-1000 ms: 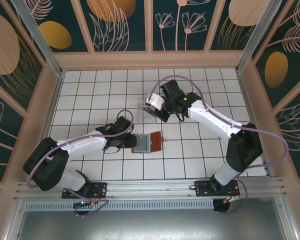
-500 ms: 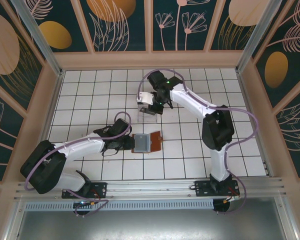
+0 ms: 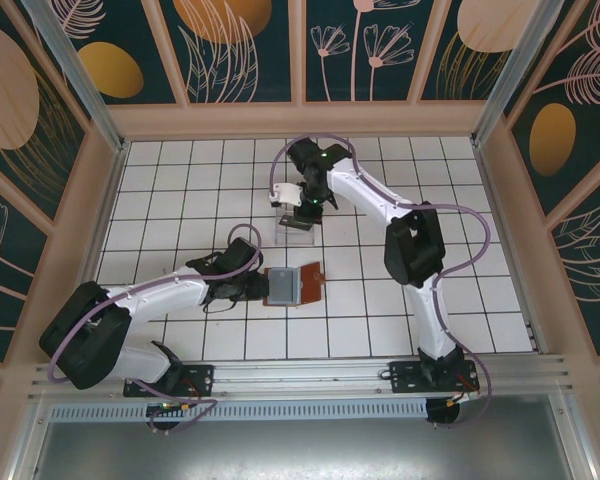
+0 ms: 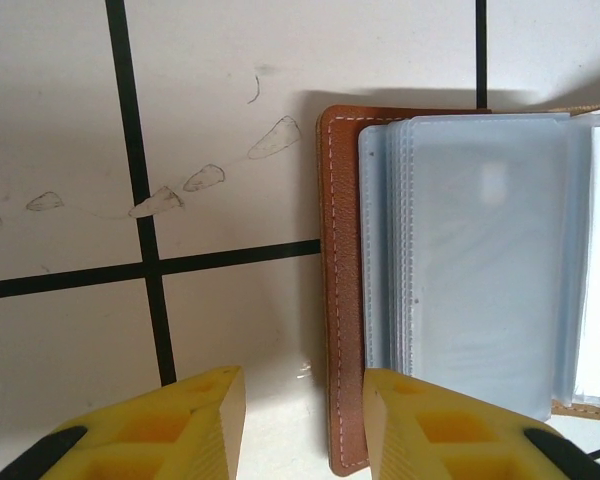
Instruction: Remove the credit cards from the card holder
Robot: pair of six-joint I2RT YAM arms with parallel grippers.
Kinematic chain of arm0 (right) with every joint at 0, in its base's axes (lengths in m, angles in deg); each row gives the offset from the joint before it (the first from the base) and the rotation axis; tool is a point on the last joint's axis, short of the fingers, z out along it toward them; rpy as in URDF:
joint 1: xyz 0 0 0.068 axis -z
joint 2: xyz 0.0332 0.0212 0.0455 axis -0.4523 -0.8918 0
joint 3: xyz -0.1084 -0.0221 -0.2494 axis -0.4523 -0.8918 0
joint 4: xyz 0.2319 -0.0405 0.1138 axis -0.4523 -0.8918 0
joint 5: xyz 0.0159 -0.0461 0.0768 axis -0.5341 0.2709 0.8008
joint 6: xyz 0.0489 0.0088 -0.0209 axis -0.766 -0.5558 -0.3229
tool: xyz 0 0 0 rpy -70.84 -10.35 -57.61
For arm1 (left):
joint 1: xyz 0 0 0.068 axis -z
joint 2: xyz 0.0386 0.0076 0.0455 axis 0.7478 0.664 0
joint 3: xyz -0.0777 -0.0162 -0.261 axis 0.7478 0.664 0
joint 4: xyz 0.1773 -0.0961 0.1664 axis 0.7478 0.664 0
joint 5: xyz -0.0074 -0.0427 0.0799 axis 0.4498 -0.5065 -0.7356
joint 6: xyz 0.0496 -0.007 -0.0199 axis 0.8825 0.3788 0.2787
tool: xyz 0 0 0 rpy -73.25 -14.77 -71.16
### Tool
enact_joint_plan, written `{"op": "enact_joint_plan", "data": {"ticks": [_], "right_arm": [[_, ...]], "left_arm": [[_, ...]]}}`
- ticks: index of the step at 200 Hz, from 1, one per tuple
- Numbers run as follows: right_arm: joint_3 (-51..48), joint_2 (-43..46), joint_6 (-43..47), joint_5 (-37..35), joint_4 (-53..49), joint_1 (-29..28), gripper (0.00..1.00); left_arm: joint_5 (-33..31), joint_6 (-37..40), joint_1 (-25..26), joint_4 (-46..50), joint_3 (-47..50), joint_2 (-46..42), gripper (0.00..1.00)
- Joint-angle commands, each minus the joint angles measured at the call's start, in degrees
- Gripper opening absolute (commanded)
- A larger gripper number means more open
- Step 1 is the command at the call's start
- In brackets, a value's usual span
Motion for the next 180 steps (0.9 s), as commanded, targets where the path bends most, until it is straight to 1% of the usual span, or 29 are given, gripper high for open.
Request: {"op": "enact_joint_plan", "data": {"ticks": [1,50,68,79,95,143,180], "right_arm": [[2.56,-2.55,0.88,0.02,-4.36,0.13,0.0],[3.57,-4.85,0.55,0.81,-3.95,-0.09,0.0],[3.71,-5.23,0.57,1.08,-3.44,-0.15,0.11],[3.71,-5.23,0.48,0.85,-2.99,-0.14,0.19],[3.71,-5.06,0.27,0.09,-1.81,-0.13,0.25],[3.66,-4.44,-0.55,-1.55,1.07,-0.16,0.29],[1.68,-2.53,-1.77,-4.89,6.53,-0.14,0.32]], "left_arm": [[-0.97,-0.76,0.11,-0.21,0.95,-0.69,0.37],[-1.04,-0.77,0.08,-0.17,0.97,-0.62,0.37],[-0.86,-0.86,0.0,-0.08,0.92,-0.53,0.37],[-0.96,-0.92,0.01,0.05,0.92,-0.5,0.37],[-1.01,-0.79,0.03,0.27,0.72,-0.47,0.37],[-0.96,-0.62,-0.03,0.03,0.63,-0.09,0.37],[-1.05,-0.5,0.1,0.1,0.6,-0.22,0.37]]}}
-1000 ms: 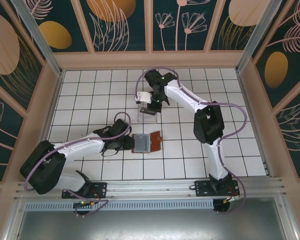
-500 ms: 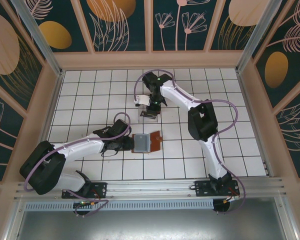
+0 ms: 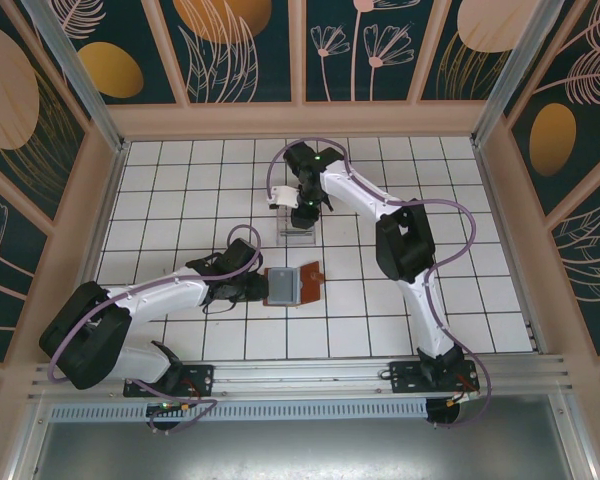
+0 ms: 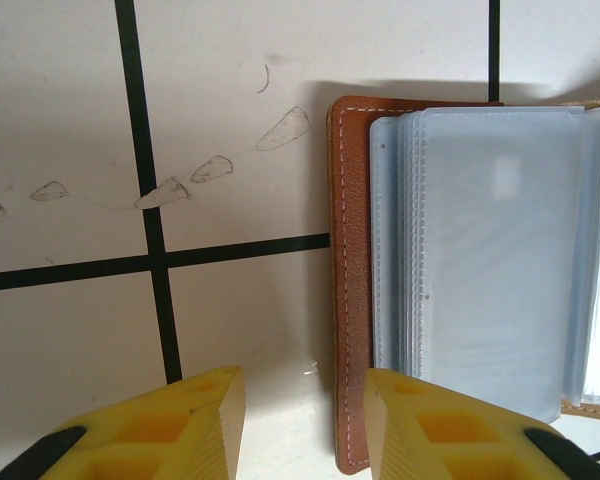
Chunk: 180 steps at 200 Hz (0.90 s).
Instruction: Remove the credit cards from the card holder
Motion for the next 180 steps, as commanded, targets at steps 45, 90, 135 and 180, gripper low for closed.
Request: {"op": "enact_joint_plan", "data": {"ticks": [45,90,135,180], "right_arm": [[-0.83,4.49,-1.5,2.6,3.05,-0.2,0.36],[-7.01,7.35,-1.3,6.06,2.92,-1.69,0.55],[-8.61,5.76,-2.27,4.69,3.63,-1.92,0.56],[-9.25,4.08,-3.41,1.2,6.64,-2.01,0.55]], "left_arm": [[-1.25,-0.38,0.04,-0.09,0.65,-0.8,0.37],[-1.05,-0.24,0.02,-0.3,0.74,-0.78,0.38],[-1.37,-0.13,0.05,0.24,1.14,-1.76,0.38],[-1.32,-0.42,0.04,0.17,1.36,-1.98,0.38]]}}
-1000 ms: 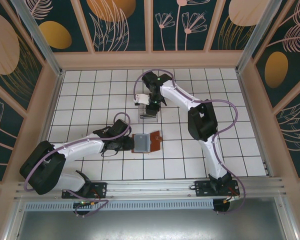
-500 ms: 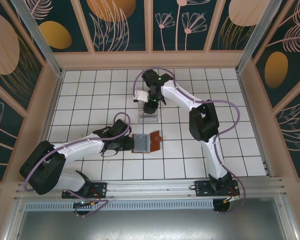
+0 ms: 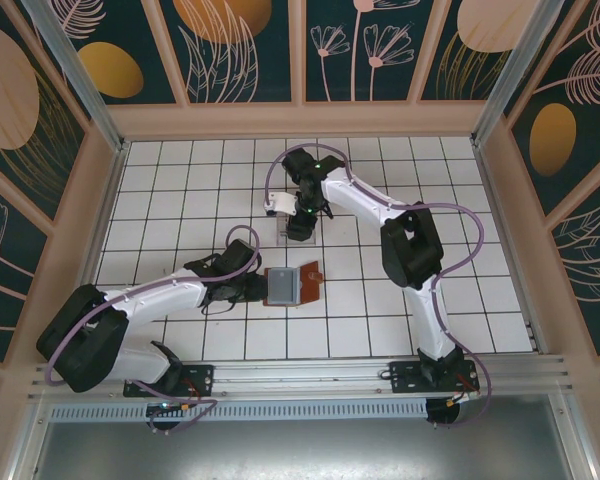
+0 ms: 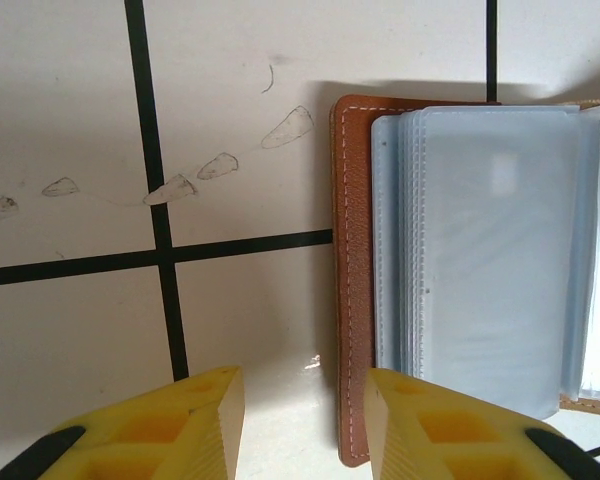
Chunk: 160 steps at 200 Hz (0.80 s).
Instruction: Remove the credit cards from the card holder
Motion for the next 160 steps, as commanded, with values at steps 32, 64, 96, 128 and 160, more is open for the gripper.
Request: {"op": "enact_joint_plan", "data": {"ticks": [32,64,96,128,160], "right_arm": [[0.25,-2.15,-1.46,-3.2,2.82,-0.22,0.53],[1.18,-2.98,-1.28,-4.29,3.08,-0.22,0.53],[1.87,-2.89,-1.54,-5.13,4.04,-0.21,0.5],[1.68,-1.59,-1.96,-7.13,7.13,-0.22,0.47],[1.28,-0.61,-1.68,-8.62,9.12,-0.3,0.46]], "left_arm": [[-1.01,-0.51,0.04,0.25,0.82,-1.03,0.38],[-0.92,-0.5,0.02,0.04,0.9,-0.75,0.38],[-1.2,-0.48,0.05,0.16,0.99,-1.14,0.38],[-1.14,-0.6,0.02,0.16,1.14,-1.27,0.38],[-1.28,-0.73,-0.04,-0.01,1.13,-1.35,0.38]]}}
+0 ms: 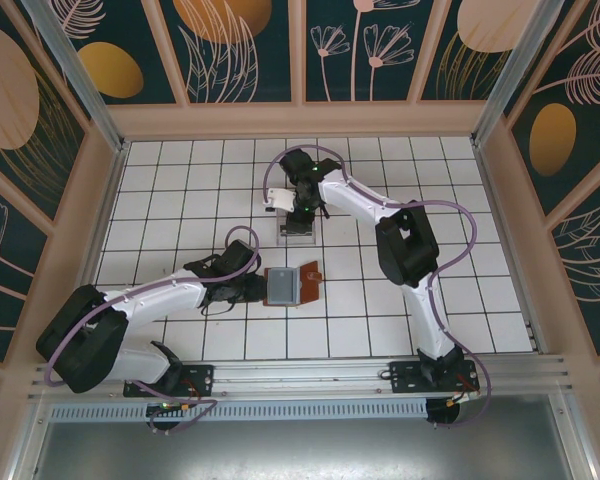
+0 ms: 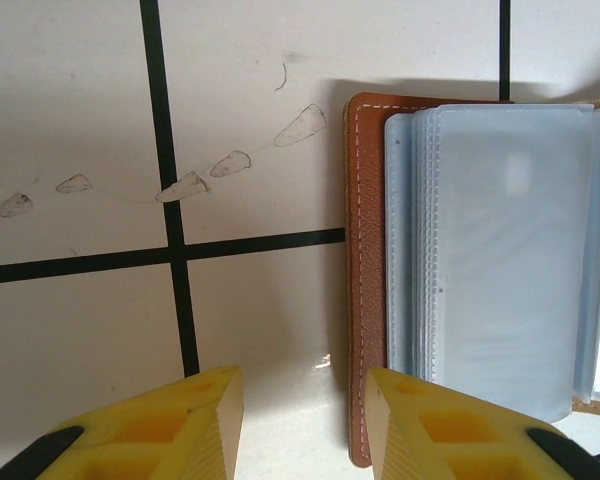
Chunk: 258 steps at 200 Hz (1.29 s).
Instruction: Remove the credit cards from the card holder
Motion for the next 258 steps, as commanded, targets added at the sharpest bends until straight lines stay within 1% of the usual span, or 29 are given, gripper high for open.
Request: {"op": "enact_joint_plan", "data": {"ticks": [1,106,157,182,238,258], "right_arm": [[1.24,1.55,-0.48,-2.39,2.59,-0.3,0.46],[0.43,1.84,-0.2,-5.94,5.77,-0.58,0.45],[0.2,1.84,-0.24,-6.13,5.69,-0.91,0.45],[-0.3,3.5,-0.54,-4.49,5.64,-1.13,0.47],[-4.69,8.6,-1.92,-4.98,6.5,-3.05,0.47],[-6.48,10.34,-3.81,-5.62,7.09,-3.85,0.47]], "left_arm": [[-0.78,-0.71,-0.05,-0.01,0.8,-1.16,0.38],[-0.85,-0.97,0.02,-0.19,1.51,-1.55,0.38],[-1.0,-0.98,-0.02,-0.14,1.52,-1.69,0.38],[-0.84,-0.84,0.03,-0.25,1.37,-1.42,0.38],[-0.95,-0.72,0.07,-0.81,1.34,-1.25,0.38],[-1.15,-0.47,-0.04,-0.97,1.12,-1.08,0.38]]}}
